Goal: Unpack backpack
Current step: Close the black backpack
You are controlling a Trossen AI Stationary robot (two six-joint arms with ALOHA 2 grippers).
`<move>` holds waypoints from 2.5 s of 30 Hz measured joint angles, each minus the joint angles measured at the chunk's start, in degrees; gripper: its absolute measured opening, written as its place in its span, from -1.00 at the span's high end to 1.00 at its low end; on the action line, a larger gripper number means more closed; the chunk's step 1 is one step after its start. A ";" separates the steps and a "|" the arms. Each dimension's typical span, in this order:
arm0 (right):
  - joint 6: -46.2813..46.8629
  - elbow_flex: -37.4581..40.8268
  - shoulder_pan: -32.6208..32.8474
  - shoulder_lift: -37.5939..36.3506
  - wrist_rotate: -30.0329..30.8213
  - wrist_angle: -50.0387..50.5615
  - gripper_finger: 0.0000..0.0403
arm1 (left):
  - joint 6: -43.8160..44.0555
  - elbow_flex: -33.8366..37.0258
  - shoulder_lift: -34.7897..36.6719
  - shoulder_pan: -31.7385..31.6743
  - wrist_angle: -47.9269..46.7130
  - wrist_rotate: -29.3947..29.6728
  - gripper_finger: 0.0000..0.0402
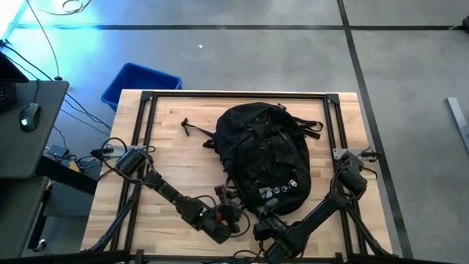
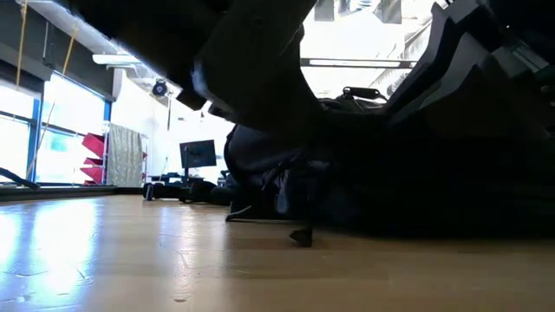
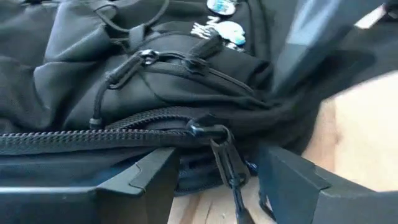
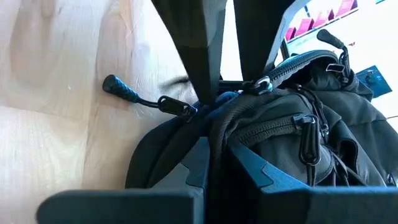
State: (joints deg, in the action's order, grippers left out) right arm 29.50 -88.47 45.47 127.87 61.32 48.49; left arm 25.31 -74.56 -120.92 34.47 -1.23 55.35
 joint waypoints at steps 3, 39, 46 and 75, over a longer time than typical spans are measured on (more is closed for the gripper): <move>-0.22 0.00 -0.02 0.00 0.04 0.04 0.90 | 1.86 -0.02 -0.26 -1.14 -0.15 0.04 0.23; -15.64 -0.04 1.77 -0.09 -9.90 -5.07 0.90 | 28.14 1.60 8.09 -4.86 -49.06 1.26 0.90; -10.25 0.11 1.73 0.04 -4.21 -5.96 0.90 | 26.50 4.26 8.09 -4.52 -44.67 2.21 0.89; 20.08 -23.04 1.98 -0.02 -9.88 38.89 0.05 | 55.08 -5.00 8.02 7.15 -70.99 4.36 0.46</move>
State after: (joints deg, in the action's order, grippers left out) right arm 49.57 -111.50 47.45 127.85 51.44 87.38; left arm 80.40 -79.57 -112.90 41.63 -72.23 59.71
